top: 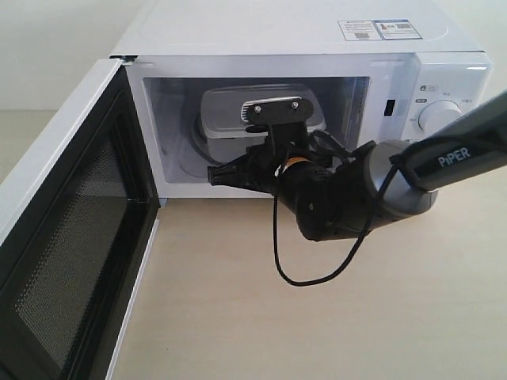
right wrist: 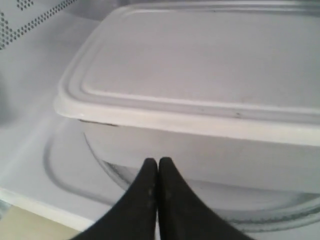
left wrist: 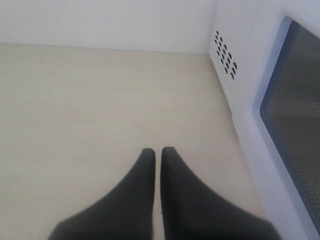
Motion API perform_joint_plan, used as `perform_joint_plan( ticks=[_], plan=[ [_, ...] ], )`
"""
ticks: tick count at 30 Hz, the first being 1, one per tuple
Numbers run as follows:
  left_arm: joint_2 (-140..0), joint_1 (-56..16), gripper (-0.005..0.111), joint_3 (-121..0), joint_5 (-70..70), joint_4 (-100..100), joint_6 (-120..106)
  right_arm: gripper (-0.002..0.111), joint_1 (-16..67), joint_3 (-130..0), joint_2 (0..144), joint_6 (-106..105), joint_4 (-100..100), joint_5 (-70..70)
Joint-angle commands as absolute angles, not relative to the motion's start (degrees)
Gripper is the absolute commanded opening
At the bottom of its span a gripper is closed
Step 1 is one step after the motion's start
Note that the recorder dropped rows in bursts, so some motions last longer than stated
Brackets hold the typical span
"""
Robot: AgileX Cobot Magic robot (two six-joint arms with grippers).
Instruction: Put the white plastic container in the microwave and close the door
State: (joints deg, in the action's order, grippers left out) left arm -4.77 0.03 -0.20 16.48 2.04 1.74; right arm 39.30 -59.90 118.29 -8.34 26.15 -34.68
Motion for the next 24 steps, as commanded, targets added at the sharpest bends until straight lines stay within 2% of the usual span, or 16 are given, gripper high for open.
perform_joint_plan(
  ticks=[1, 5, 14, 17, 24],
  plan=[
    [-4.38, 0.4, 0.004, 0.0, 16.29, 1.92, 1.7, 0.0, 39.47, -58.08, 114.5, -9.44, 26.21, -32.27],
    [-4.38, 0.4, 0.004, 0.0, 16.29, 1.92, 1.7, 0.0, 39.92, -52.83, 108.56, -9.21, 26.6, -23.81],
    [-4.38, 0.4, 0.004, 0.0, 16.29, 1.92, 1.7, 0.0, 39.92, -49.67, 87.91, -11.42, 24.07, 24.87],
    [-4.38, 0.4, 0.004, 0.0, 16.29, 1.92, 1.7, 0.0, 39.92, -49.67, 82.21, -11.42, 23.28, 36.5],
    [-4.38, 0.4, 0.004, 0.0, 16.29, 1.92, 1.7, 0.0, 39.92, -49.67, 73.22, -11.51, 22.97, 42.79]
  ],
)
